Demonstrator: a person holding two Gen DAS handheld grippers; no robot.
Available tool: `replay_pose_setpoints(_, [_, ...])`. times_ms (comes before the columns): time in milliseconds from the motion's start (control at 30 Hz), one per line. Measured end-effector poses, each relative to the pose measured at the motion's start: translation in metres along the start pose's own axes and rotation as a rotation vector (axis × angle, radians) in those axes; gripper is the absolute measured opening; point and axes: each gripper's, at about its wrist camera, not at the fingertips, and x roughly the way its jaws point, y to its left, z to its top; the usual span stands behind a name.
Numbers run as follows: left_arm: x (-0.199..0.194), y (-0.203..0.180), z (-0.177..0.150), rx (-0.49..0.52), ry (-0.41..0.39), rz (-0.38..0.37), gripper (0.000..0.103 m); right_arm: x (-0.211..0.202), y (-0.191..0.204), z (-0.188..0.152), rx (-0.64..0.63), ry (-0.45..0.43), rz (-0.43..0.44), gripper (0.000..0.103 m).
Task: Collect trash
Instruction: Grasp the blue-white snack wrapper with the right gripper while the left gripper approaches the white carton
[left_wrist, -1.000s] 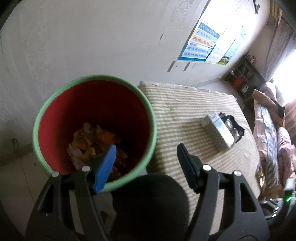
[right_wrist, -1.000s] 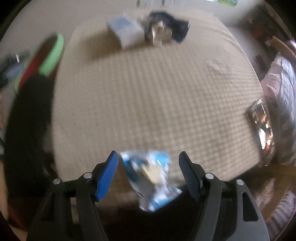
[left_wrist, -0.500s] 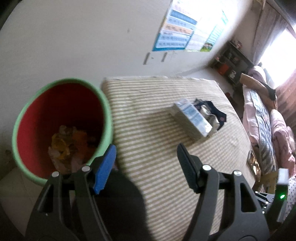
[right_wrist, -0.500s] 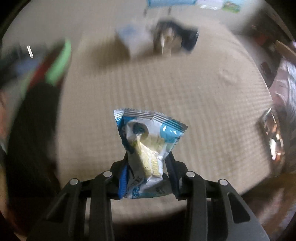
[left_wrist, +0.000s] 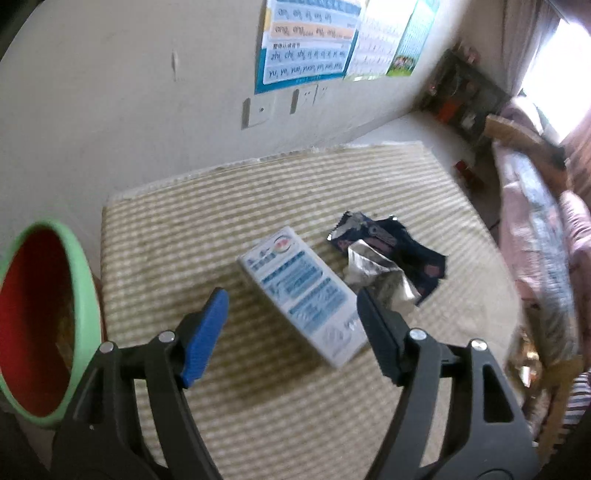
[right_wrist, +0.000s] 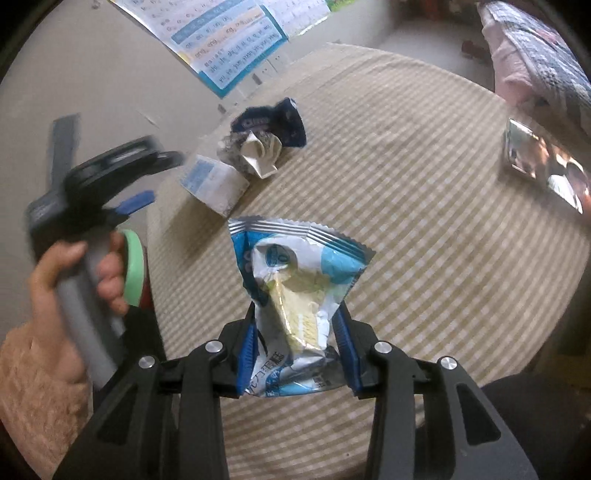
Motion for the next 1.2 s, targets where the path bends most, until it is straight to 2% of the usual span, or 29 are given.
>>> replay_pose_setpoints(67, [0.011, -0.007, 0.006, -0.008, 0.024, 0.005, 0.074, -0.003, 0.002, -0.004, -0.023, 0.003, 0.005, 0.039])
replay_pose_setpoints(267, [0.045, -0.010, 0.011, -0.016, 0.097, 0.109, 0.074, 0.004, 0.009, 0.000, -0.044, 0.011, 0.029, 0.039])
replay_pose_setpoints(367, [0.049, -0.011, 0.009, 0.013, 0.068, 0.124, 0.083, 0.005, 0.008, -0.002, -0.043, 0.018, 0.038, 0.039])
replay_pose_setpoints(500, [0.058, -0.018, 0.010, 0.044, 0.111, 0.119, 0.083, 0.009, 0.008, -0.001, -0.047, 0.029, 0.040, 0.039])
replay_pose_setpoints(633, [0.062, -0.025, 0.007, 0.071, 0.114, 0.128, 0.083, 0.014, 0.008, 0.001, -0.047, 0.031, 0.039, 0.039])
replay_pose_setpoints(733, [0.058, -0.023, 0.000, 0.073, 0.103, 0.114, 0.073, 0.017, 0.008, 0.002, -0.046, 0.032, 0.038, 0.039])
replay_pose_setpoints(800, [0.051, -0.020, -0.008, 0.087, 0.091, 0.104, 0.062, 0.018, 0.009, 0.002, -0.050, 0.036, 0.037, 0.039])
replay_pose_setpoints(867, [0.044, -0.019, -0.017, 0.123, 0.086, 0.092, 0.059, 0.020, 0.009, 0.002, -0.052, 0.041, 0.037, 0.039])
replay_pose_setpoints(1000, [0.024, -0.014, -0.042, 0.212, 0.104, 0.044, 0.057, 0.022, 0.009, 0.002, -0.053, 0.048, 0.038, 0.039])
replay_pose_setpoints(1133, [0.001, 0.005, -0.076, 0.214, 0.148, -0.018, 0.057, 0.030, 0.010, 0.003, -0.058, 0.078, 0.023, 0.039])
replay_pose_setpoints(1200, [-0.007, 0.012, -0.090, 0.217, 0.146, -0.020, 0.057, 0.036, 0.012, 0.002, -0.068, 0.100, 0.004, 0.040])
